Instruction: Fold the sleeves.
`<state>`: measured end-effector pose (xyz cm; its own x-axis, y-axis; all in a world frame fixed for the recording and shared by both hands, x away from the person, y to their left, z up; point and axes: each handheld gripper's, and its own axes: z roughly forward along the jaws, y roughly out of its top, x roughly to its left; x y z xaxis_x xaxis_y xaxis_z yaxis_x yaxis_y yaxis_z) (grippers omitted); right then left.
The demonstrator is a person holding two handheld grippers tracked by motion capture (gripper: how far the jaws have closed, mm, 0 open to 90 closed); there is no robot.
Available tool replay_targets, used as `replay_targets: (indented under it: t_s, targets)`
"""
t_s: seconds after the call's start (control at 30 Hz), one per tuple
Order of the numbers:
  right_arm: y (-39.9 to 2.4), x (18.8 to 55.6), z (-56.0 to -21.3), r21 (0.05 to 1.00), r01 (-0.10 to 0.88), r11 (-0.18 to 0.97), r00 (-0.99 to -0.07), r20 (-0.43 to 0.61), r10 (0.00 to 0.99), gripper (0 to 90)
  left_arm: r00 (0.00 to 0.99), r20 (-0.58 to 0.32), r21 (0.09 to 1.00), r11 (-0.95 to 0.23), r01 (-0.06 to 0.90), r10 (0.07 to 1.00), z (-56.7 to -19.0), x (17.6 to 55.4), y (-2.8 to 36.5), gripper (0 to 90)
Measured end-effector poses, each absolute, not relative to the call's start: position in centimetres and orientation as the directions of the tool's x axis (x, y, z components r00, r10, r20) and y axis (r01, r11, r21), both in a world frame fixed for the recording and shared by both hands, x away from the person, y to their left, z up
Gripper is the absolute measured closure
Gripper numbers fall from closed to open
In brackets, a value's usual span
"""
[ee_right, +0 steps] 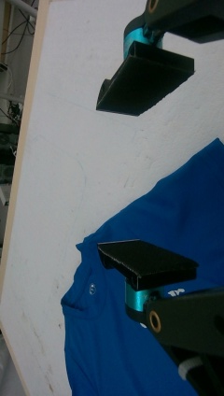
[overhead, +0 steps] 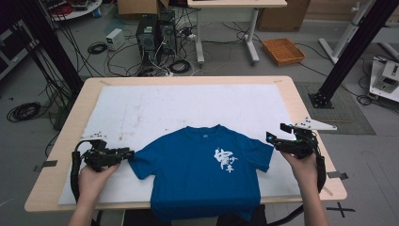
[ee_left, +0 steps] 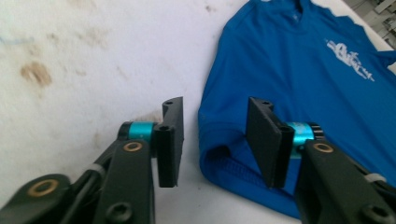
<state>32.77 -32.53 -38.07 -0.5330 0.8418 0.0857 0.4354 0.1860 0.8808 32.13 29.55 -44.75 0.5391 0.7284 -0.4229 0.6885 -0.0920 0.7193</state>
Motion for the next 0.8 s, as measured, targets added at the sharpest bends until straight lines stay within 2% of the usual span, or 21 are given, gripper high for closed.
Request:
replay_targets:
  t_s: [0.13,0.2,0.5,0.8]
  targets:
    - [-32.5,32.8,-38.1,0.882,0.432,0.189,-0.534,0.081,0.842,26.6,0.552,-0.438,0.718,-0.094,0.69,0.71,-44.9,32.1,29.4,80.3]
    - [-32.5,32.8,-38.1,0.882,0.431,0.19,-0.534,0.08,0.842,26.7,0.57,-0.451,0.736,-0.075,0.673,0.687,-44.7,31.9,29.5,85.6]
    - [-32.5,32.7,-37.9,0.885,0.428,0.186,-0.532,0.081,0.843,26.6,0.597,-0.511,0.76,0.001,0.65,0.618,-43.2,31.6,29.0,87.3]
    - [-32.8,32.6,-37.8,0.887,0.426,0.178,-0.527,0.084,0.846,26.6,0.652,-0.535,0.767,-0.015,0.641,0.537,-41.0,32.0,23.7,87.3]
